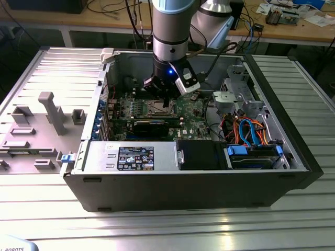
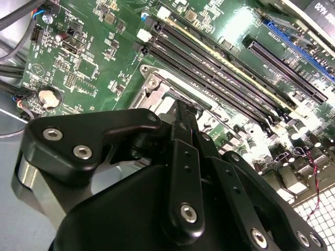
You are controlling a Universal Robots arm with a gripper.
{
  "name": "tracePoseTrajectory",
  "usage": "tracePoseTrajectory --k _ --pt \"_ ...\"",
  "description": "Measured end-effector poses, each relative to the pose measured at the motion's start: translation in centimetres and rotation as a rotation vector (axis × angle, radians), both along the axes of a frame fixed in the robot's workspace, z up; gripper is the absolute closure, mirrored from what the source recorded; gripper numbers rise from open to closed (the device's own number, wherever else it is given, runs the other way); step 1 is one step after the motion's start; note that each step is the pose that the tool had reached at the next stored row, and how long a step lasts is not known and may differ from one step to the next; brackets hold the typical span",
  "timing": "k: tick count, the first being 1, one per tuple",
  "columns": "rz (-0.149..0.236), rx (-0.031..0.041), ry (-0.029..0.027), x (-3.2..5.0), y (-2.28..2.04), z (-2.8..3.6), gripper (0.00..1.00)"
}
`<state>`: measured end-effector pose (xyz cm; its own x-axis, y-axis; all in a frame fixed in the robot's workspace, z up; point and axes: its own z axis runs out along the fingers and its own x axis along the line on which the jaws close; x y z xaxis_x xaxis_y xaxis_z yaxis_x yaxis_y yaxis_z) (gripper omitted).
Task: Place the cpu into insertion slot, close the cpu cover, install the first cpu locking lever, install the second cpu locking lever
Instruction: 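Install the second cpu locking lever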
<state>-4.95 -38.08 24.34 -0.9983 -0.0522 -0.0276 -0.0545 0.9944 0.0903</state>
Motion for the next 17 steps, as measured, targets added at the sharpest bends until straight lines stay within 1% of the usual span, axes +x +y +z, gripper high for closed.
tracePoseTrajectory --k 4,5,7,9,10,12,14,15,16,17 --pt "0.000 0.0000 0.0000 0.00 0.00 0.00 0.89" --pt "0.000 0.0003 0.0067 0.00 0.01 -0.02 0.89" --pt "0.000 0.0001 0.0255 0.00 0.00 -0.02 0.89" --pt "0.000 0.0001 0.0364 0.00 0.00 -0.02 0.89" --pt "0.000 0.0000 0.0391 0.00 -0.06 -0.03 0.89" --pt "0.000 0.0000 0.0418 0.00 -0.42 -0.03 0.89" --pt "0.000 0.0001 0.0452 0.00 -0.65 -0.03 0.89" --pt "0.000 0.0002 0.0498 0.00 -0.76 -0.04 0.89" --pt "0.000 0.0000 0.0556 0.00 -0.85 -0.04 0.89" --pt "0.000 0.0001 0.0643 -0.03 -0.85 -0.09 0.89"
